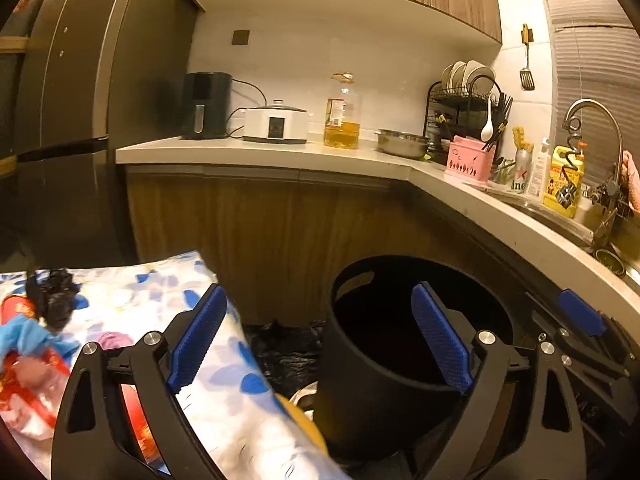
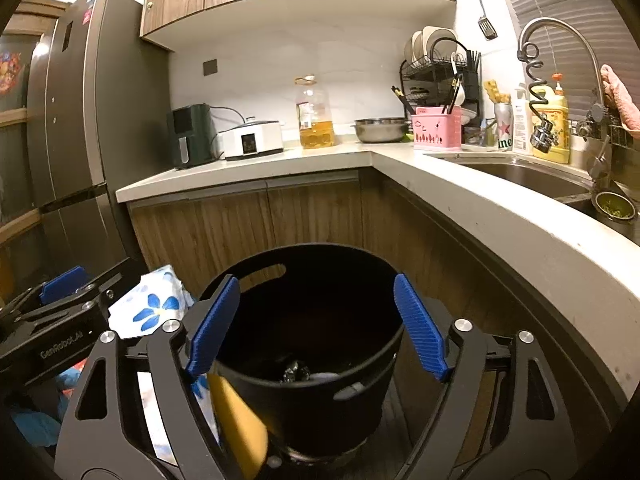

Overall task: Collect trash
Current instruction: 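Move both open grippers back over the table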

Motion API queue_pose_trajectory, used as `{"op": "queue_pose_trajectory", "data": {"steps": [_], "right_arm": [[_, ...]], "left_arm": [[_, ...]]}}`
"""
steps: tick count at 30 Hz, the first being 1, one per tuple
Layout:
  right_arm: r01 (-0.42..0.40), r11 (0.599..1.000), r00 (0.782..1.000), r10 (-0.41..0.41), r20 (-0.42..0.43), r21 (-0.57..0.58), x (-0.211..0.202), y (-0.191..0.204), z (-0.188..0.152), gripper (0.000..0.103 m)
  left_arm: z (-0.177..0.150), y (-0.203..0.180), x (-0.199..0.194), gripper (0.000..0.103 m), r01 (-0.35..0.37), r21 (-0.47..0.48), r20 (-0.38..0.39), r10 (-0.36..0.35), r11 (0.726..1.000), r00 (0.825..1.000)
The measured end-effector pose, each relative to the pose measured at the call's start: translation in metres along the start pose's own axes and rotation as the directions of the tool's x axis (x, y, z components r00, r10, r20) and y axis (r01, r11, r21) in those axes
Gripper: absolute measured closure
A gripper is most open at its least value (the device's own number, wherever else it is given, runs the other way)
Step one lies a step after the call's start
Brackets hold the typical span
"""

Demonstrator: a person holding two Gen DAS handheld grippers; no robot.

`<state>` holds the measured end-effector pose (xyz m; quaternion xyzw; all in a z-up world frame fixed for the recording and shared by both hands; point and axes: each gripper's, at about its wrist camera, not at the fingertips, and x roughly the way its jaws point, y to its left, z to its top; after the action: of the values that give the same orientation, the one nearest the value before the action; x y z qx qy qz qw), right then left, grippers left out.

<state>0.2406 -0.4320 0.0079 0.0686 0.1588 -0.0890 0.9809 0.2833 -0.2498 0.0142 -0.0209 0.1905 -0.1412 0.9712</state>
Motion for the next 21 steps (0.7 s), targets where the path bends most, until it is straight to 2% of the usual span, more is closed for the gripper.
{"op": "queue_pose_trajectory", "data": {"steps": [2, 7, 21], "right_arm": [[0.005, 1.000, 1.000, -0.005, -0.002, -0.008, -0.007, 0.004, -0.003, 0.022], [0.035, 0.999, 0.999, -0.035, 0.000, -0.036, -0.028, 0.014, -0.008, 0.018], [0.028, 0.998, 0.999, -0.030, -0.030, -0.058, -0.077, 0.048, -0.023, 0.017]], "left_arm": [[-0.003, 0.003, -0.008, 0.008, -0.018, 0.005, 0.002, 0.018, 1.000, 1.000], [-0.010, 0.013, -0.034, 0.006, -0.044, 0.005, 0.007, 0.044, 0.999, 0.999], [-0.030, 0.042, -0.089, 0.006, -0.110, -0.019, -0.003, 0.110, 0.994, 0.994]]}}
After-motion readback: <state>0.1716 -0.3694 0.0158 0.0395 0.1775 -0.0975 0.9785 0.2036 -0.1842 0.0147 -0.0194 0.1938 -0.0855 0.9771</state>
